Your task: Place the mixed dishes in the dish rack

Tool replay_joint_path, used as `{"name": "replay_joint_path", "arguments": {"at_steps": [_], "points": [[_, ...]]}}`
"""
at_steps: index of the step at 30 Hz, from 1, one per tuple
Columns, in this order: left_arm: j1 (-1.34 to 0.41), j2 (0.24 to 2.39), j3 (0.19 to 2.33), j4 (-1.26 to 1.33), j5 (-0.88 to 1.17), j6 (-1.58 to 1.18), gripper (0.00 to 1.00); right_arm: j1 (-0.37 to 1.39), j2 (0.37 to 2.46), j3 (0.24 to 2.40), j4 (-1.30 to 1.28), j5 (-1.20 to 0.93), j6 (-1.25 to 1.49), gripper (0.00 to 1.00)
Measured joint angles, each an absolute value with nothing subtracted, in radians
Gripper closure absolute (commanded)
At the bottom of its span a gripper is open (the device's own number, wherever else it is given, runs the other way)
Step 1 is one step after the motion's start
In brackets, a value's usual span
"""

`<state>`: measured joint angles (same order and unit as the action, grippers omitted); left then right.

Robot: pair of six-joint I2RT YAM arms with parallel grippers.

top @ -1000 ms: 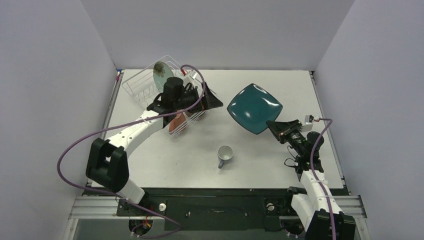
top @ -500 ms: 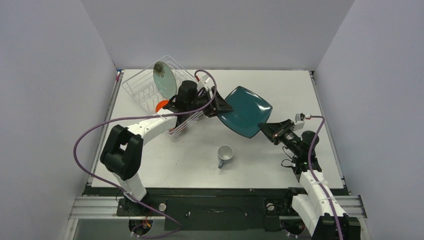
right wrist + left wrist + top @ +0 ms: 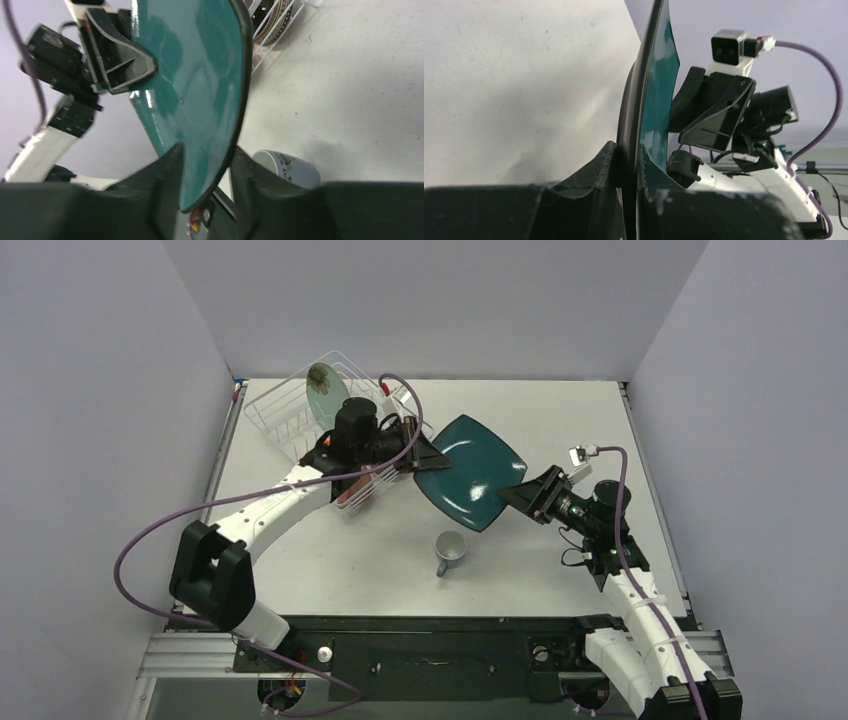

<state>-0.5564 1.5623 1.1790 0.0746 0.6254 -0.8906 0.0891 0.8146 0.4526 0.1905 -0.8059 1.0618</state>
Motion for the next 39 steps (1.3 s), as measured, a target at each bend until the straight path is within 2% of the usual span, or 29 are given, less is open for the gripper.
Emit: {"name": "replay_joint_path", "arguments": {"at_steps": [4,6,12,16,20,23,33,39], "points": [[-0.563,1.487,1.25,-0.173,0.637,-0.673,1.0,0.109,0.793,0.55,0.02,-0.809,0.872,0.38],[-0.568,1.457,1.287,-0.299,0.64,-0.557,1.0,0.128,0.783,0.593,-0.059,-0.801,0.782,0.37],[-0.571,1.391,1.315,-0.601,0.647,-0.302,1.0,0.239,0.785,0.671,-0.176,-0.789,0.609,0.38],[-0.574,1.382,1.315,-0.739,0.67,-0.202,1.0,0.377,0.796,0.683,-0.175,-0.819,0.553,0.39],[-0.591,1.382,1.315,-0.787,0.712,-0.16,1.0,0.506,0.83,0.703,-0.181,-0.844,0.505,0.4],[-0.611,1.379,1.315,-0.791,0.734,-0.147,1.0,0.532,0.857,0.728,-0.196,-0.838,0.48,0.41],[-0.624,1.336,1.315,-0.791,0.744,-0.125,1.0,0.476,0.761,0.75,-0.247,-0.713,0.446,0.39],[-0.636,1.322,1.315,-0.79,0.773,-0.125,1.0,0.48,0.822,0.747,-0.229,-0.761,0.45,0.47]]}}
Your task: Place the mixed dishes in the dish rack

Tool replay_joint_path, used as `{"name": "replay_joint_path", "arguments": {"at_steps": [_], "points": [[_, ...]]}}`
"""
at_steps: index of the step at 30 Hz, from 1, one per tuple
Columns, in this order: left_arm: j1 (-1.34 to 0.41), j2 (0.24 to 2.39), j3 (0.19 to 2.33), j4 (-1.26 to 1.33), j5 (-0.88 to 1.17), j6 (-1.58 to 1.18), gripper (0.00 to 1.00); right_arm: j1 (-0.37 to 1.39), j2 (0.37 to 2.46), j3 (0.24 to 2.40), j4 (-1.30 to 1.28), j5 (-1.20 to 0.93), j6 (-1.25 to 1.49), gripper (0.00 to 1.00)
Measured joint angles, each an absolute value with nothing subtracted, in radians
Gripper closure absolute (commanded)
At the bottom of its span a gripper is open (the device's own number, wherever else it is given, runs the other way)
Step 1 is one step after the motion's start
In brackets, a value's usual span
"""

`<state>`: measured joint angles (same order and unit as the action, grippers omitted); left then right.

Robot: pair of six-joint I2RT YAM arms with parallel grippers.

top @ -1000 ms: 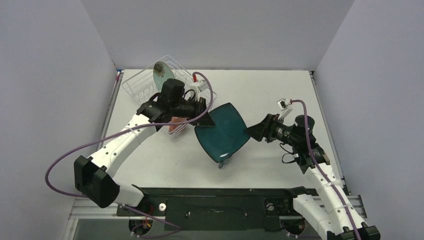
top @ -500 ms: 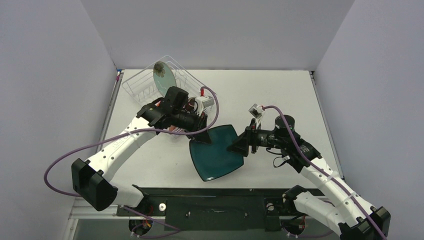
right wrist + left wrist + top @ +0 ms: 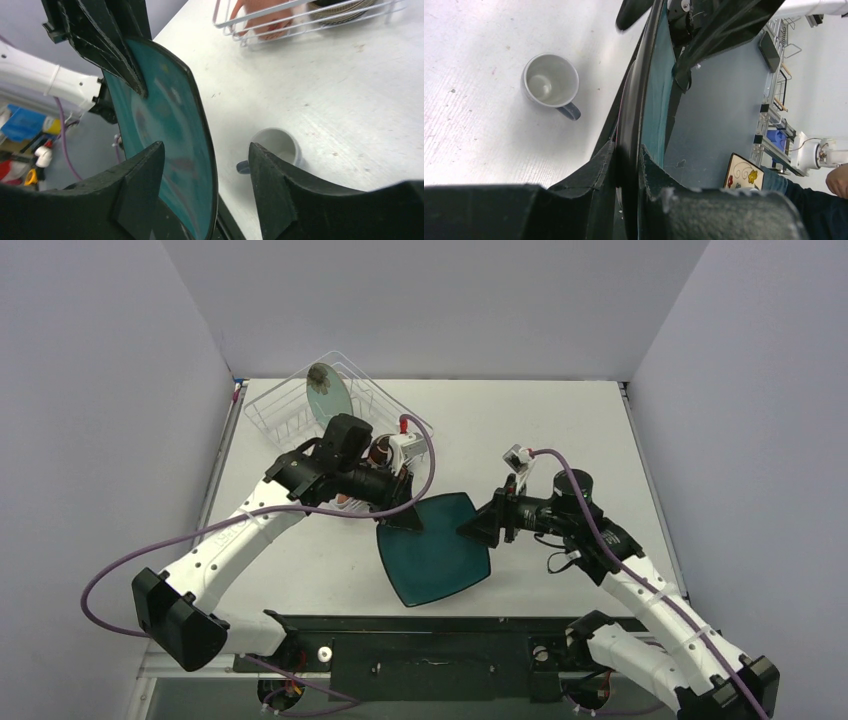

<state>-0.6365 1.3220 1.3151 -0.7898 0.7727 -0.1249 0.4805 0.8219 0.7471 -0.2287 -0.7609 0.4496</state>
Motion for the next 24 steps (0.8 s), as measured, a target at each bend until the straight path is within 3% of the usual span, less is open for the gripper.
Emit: {"name": "replay_joint_path", "arguments": {"at_steps": [5,10,15,20,22,24], "points": [[-0.65,1.322,1.315,-0.79,0.792,-0.122,1.0,0.559,0.898,0.679,-0.061,-0.887,0.55,0.6],[-0.664,1.316,1.314,-0.797,0.817,-0.111,1.0,0.612,0.939,0.646,0.06,-0.963,0.632,0.64],[-0.665,1.29,1.313,-0.854,0.846,-0.097,1.0,0.671,0.95,0.646,0.058,-0.981,0.625,0.97],[-0.667,1.281,1.313,-0.853,0.865,-0.08,1.0,0.688,0.91,0.646,0.048,-0.973,0.612,1.0],[-0.668,1.279,1.313,-0.83,0.864,-0.081,0.88,0.693,0.877,0.646,0.034,-0.922,0.614,1.0],[-0.666,1.279,1.314,-0.805,0.863,-0.083,0.69,0.696,0.846,0.638,0.032,-0.87,0.617,1.0]]}}
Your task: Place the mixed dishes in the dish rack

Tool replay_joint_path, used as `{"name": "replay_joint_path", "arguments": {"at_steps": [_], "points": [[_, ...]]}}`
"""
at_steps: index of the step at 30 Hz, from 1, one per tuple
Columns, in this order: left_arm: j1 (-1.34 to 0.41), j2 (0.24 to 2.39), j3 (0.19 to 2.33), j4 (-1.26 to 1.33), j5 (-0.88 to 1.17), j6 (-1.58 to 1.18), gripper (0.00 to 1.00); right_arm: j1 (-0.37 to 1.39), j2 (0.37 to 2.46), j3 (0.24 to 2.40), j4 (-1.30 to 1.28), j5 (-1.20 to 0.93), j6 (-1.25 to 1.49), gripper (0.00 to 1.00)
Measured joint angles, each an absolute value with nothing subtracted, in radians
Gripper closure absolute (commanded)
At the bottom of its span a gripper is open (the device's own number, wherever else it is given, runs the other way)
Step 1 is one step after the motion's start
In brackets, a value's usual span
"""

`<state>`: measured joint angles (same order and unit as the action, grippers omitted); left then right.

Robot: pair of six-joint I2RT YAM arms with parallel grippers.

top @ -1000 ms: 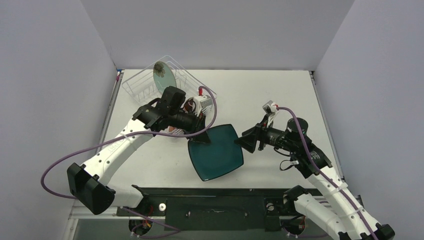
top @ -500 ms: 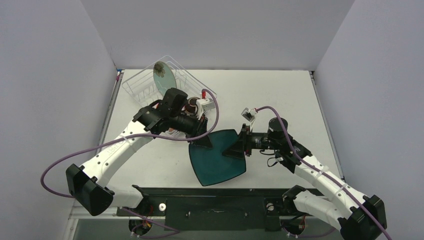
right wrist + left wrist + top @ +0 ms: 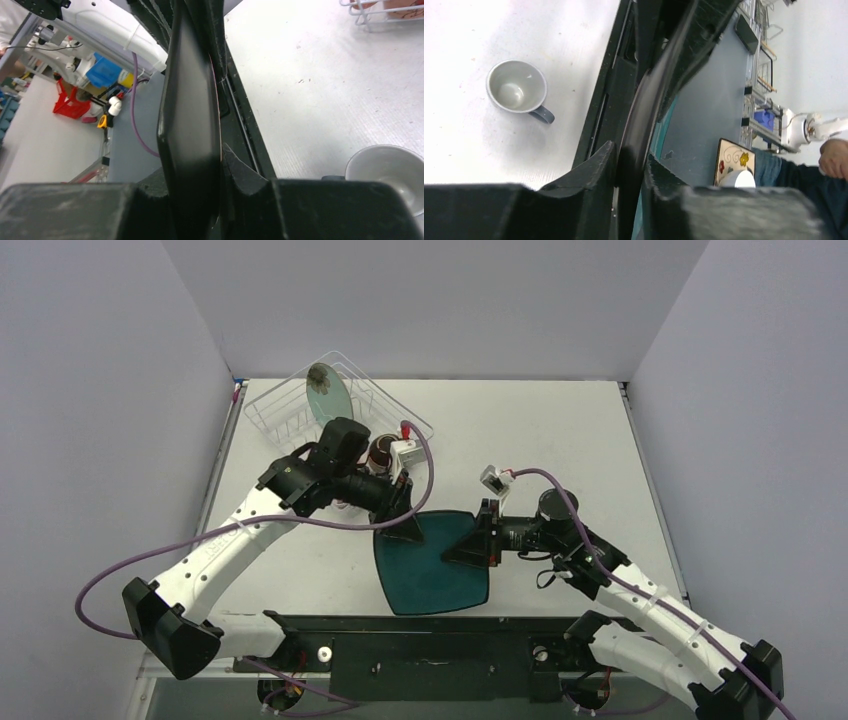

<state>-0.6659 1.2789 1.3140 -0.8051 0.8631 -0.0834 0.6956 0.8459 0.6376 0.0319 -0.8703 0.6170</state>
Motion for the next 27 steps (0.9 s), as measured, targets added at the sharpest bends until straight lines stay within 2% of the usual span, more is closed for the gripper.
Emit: {"name": "replay_joint_path", "arguments": {"at_steps": [1,2,3,6,9,11,19,22,27], "points": [[-0.663,1.279,1.314,-0.804,0.863,-0.092,0.58,0.696,0.836,0.634,0.031,-0.85,0.616,1.0],[-0.654,1.279,1.314,-0.799,0.85,-0.114,0.54,0.704,0.83,0.632,0.031,-0.819,0.618,1.0],[-0.639,1.279,1.316,-0.791,0.837,-0.128,0.45,0.709,0.829,0.631,0.031,-0.788,0.622,1.0],[-0.551,1.279,1.327,-0.756,0.81,-0.202,0.35,0.707,0.83,0.628,0.033,-0.67,0.622,1.0],[-0.482,1.279,1.347,-0.738,0.787,-0.253,0.19,0.706,0.83,0.627,0.037,-0.587,0.62,1.0],[-0.466,1.278,1.374,-0.744,0.751,-0.276,0.13,0.706,0.83,0.627,0.043,-0.546,0.617,1.0],[-0.377,1.269,1.541,-0.797,0.532,-0.527,0.14,0.748,0.829,0.676,-0.019,-0.269,0.443,1.0],[-0.371,1.229,1.471,-0.711,0.536,-0.705,0.08,0.823,0.829,0.694,-0.015,-0.092,0.292,1.0],[-0.379,1.113,1.19,-0.446,0.574,-1.125,0.05,1.004,0.874,0.7,0.039,0.18,-0.022,1.0]]}}
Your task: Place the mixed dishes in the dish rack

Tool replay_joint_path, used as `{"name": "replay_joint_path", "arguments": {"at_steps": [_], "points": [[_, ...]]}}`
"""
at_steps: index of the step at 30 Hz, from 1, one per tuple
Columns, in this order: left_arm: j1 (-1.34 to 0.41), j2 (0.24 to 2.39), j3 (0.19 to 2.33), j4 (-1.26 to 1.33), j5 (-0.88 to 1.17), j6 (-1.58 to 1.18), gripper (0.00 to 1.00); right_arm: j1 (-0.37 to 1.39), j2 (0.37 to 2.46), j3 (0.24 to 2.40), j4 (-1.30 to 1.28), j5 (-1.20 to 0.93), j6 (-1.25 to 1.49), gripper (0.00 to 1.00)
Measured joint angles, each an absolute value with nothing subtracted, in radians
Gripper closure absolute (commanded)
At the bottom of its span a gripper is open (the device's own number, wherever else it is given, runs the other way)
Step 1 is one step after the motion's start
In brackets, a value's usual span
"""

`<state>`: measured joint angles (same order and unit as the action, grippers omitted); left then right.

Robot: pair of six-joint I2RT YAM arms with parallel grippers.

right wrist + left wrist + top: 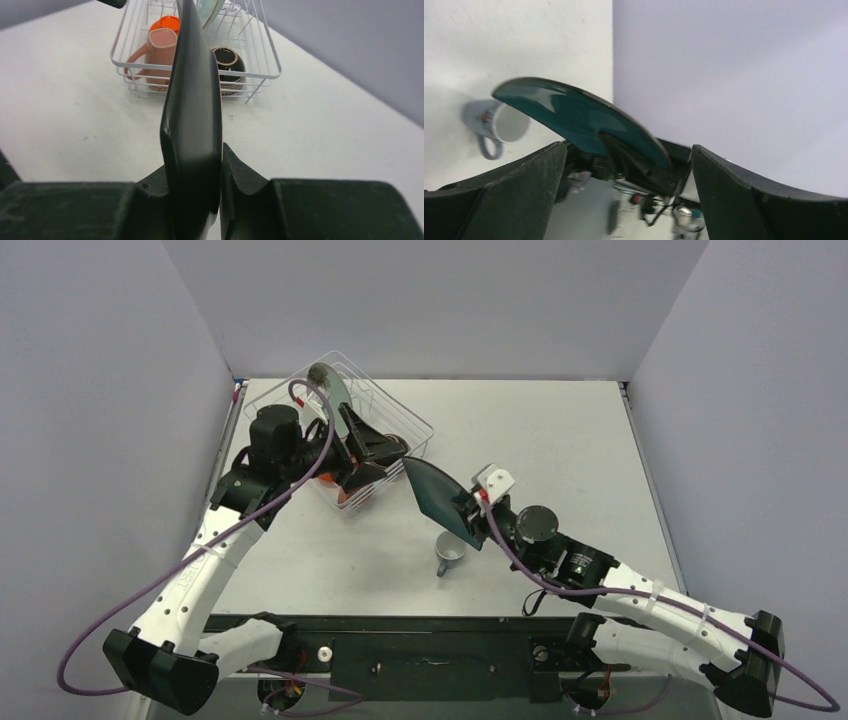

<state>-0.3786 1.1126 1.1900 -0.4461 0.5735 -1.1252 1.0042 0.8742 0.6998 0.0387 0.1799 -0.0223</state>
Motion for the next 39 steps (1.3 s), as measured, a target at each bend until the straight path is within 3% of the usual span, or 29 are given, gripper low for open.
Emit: {"name": "replay_joint_path", "arguments": {"at_steps": [6,11,13,15,18,21,23,34,39], "points": [[-0.415,1.087,1.106,-0.372,0.517,-1.439,0.1,1.15,0.96,0.7,0.139,0.366,-0.323,1.0],[-0.482,1.079,1.154,-0.493,0.45,-1.54,0.11,1.22,1.015,0.7,0.219,0.447,-0.516,1.0],[-0.514,1.091,1.172,-0.525,0.426,-1.563,0.16,1.241,1.033,0.7,0.239,0.469,-0.571,1.0],[-0.546,1.099,1.174,-0.548,0.403,-1.589,0.28,1.266,1.048,0.7,0.258,0.493,-0.624,1.0],[-0.576,1.109,1.177,-0.581,0.369,-1.614,0.37,1.303,1.07,0.7,0.297,0.527,-0.691,1.0],[-0.593,1.117,1.189,-0.622,0.333,-1.628,0.56,1.33,1.085,0.7,0.329,0.555,-0.744,1.0],[-0.602,1.119,1.196,-0.649,0.31,-1.633,0.61,1.345,1.098,0.7,0.353,0.583,-0.781,1.0],[-0.68,1.14,1.259,-0.778,0.165,-1.618,0.54,1.371,1.18,0.723,0.411,0.665,-0.905,1.0],[-0.72,1.147,1.273,-0.795,0.117,-1.604,0.7,1.371,1.192,0.736,0.426,0.678,-0.932,1.0]]}}
